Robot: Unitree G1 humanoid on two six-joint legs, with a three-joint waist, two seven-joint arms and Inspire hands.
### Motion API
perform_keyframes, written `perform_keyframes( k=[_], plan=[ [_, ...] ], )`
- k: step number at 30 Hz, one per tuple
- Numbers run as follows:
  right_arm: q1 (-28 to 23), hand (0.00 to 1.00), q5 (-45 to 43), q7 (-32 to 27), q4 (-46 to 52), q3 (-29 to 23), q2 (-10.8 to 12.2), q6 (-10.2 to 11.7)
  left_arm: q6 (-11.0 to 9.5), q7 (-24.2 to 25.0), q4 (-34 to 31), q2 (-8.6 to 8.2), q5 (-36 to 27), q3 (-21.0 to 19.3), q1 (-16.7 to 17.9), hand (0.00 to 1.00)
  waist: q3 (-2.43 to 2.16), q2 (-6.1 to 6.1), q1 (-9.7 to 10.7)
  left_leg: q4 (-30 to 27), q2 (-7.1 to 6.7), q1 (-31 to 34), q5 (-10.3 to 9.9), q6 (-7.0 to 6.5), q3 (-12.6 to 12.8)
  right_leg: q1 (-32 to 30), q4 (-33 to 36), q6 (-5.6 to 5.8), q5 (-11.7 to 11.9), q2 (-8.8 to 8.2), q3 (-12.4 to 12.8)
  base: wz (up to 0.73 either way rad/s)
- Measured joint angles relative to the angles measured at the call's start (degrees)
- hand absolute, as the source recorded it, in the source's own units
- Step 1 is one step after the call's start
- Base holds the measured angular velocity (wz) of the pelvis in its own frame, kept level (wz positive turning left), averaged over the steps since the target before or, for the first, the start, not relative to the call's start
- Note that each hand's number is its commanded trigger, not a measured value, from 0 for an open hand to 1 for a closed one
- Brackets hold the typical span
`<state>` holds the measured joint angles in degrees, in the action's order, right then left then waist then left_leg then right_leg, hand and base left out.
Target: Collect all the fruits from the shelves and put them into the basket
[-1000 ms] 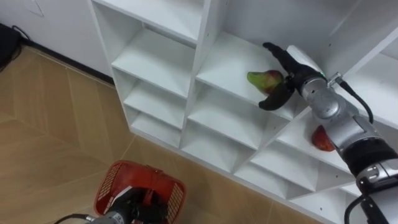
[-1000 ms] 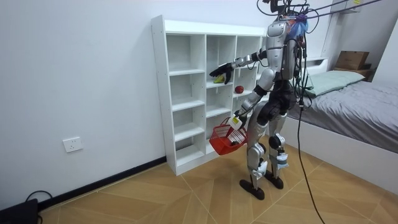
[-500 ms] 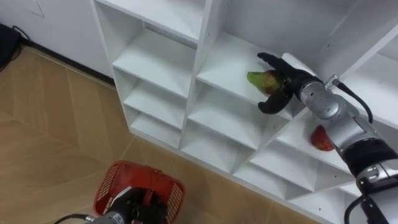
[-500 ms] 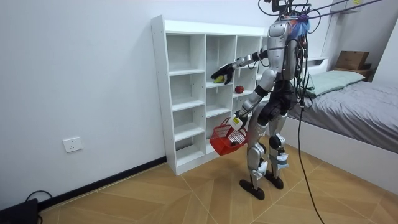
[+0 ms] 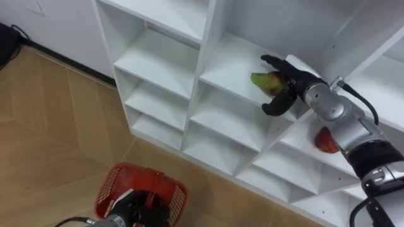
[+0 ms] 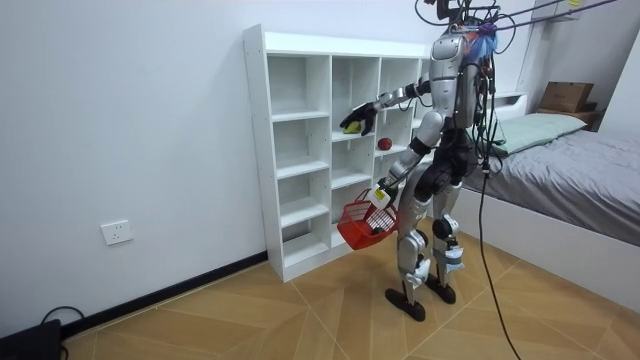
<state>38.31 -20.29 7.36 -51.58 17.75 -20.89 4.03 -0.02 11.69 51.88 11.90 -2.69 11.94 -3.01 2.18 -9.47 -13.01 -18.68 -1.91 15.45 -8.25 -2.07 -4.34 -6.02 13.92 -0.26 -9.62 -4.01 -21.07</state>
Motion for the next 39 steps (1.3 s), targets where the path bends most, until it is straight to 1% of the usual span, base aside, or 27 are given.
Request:
perform_keyframes(
  k=[4, 6, 9, 31, 37, 39],
  plan=[
    [0.11, 1.00, -0.17, -0.93, 0.12, -0.10, 0.00, -0.02, 0.10, 0.00, 0.00, 0.01, 0.00, 0.01, -0.03, 1.00, 0.02, 0.03, 0.13, -0.11, 0.00, 0.11, 0.00, 0.00, -0.26, -0.01, -0.01, 0.00, 0.00, 0.02, -0.06, 0.00],
    [0.15, 1.00, -0.20, -2.07, -0.23, -0.91, 0.00, -0.36, 0.10, 0.00, -0.03, -0.17, 0.00, 0.03, -0.15, 1.00, 0.13, 0.19, -0.11, -0.18, -0.04, 0.28, 0.00, 0.00, -0.37, -0.08, -0.02, 0.00, 0.00, 0.02, -0.16, 0.04],
    [0.25, 1.00, -0.19, -2.61, -0.39, -1.16, 0.00, -0.36, 0.11, -0.02, -0.03, -0.04, 0.00, 0.02, -0.14, 1.00, 0.14, 0.21, -0.13, -0.15, -0.06, 0.43, 0.00, 0.00, -0.39, -0.13, -0.17, 0.01, 0.00, 0.05, -0.27, 0.01],
    [1.07, 1.00, 0.67, -2.23, -1.85, -1.49, 0.04, -0.37, 0.11, -0.12, -0.35, -0.17, 0.25, 0.03, -0.32, 1.00, 0.26, 0.40, -0.22, -0.03, -0.12, 0.67, 0.00, 0.00, -0.39, -0.35, -0.31, 0.02, 0.00, 0.05, -0.04, 0.00],
    [0.99, 1.00, 1.02, -2.40, -1.23, -0.93, 0.31, -0.22, 0.08, -1.01, -0.62, -0.11, 1.01, 0.29, -0.43, 1.00, 0.21, 0.34, -0.31, 0.03, -0.05, 0.25, 0.15, -0.09, 0.07, -0.62, -0.30, 0.05, 0.02, -0.03, 0.65, -0.06],
    [-0.04, 1.00, 1.84, -2.41, 0.39, -0.42, 0.49, -0.25, -0.01, -1.14, -0.62, -0.09, 0.41, 0.62, -0.44, 1.00, 0.20, 0.35, -0.22, 0.25, 0.00, -0.29, 0.14, -0.09, 0.43, -0.23, -0.33, 0.05, 0.02, 0.01, 1.29, -0.04]
  ],
)
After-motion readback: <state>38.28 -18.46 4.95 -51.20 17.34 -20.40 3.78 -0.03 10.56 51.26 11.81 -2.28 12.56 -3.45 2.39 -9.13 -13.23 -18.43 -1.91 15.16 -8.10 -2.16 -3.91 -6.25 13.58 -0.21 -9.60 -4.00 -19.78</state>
